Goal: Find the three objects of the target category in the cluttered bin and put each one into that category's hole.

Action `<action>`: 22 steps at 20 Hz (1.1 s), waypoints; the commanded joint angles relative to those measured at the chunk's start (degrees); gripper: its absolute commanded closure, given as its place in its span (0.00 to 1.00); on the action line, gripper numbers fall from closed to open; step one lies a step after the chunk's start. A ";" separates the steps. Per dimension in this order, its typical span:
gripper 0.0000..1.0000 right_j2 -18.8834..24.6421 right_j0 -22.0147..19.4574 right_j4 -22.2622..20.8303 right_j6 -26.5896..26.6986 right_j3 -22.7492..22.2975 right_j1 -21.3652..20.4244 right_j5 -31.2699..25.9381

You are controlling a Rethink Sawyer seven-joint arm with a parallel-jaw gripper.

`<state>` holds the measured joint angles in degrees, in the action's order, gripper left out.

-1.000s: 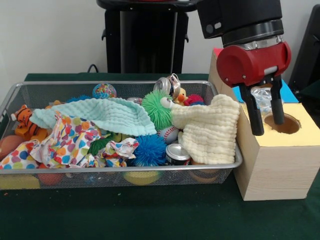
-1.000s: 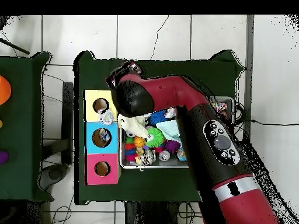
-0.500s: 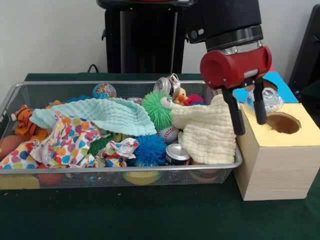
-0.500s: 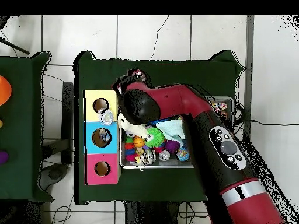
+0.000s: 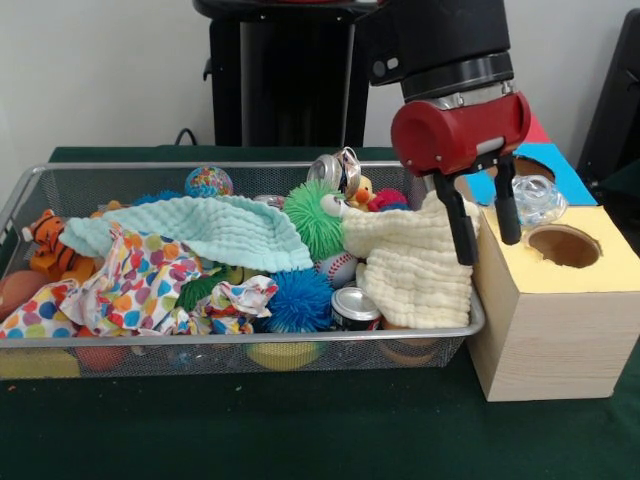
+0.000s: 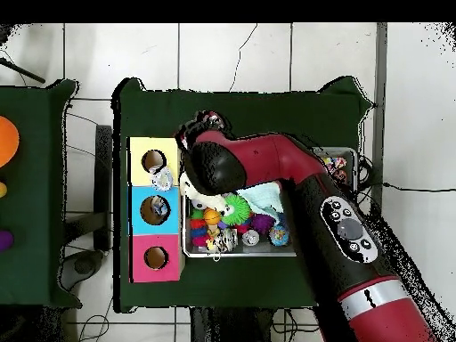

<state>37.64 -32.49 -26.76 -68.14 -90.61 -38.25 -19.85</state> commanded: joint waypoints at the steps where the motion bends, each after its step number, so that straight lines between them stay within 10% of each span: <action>1: 0.00 -2.51 0.83 -4.51 -3.01 -3.71 -1.28 0.99; 22: 0.00 -2.34 0.39 -5.54 -5.30 -6.44 -2.01 4.68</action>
<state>37.64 -31.59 -29.50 -68.14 -92.93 -41.58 -16.46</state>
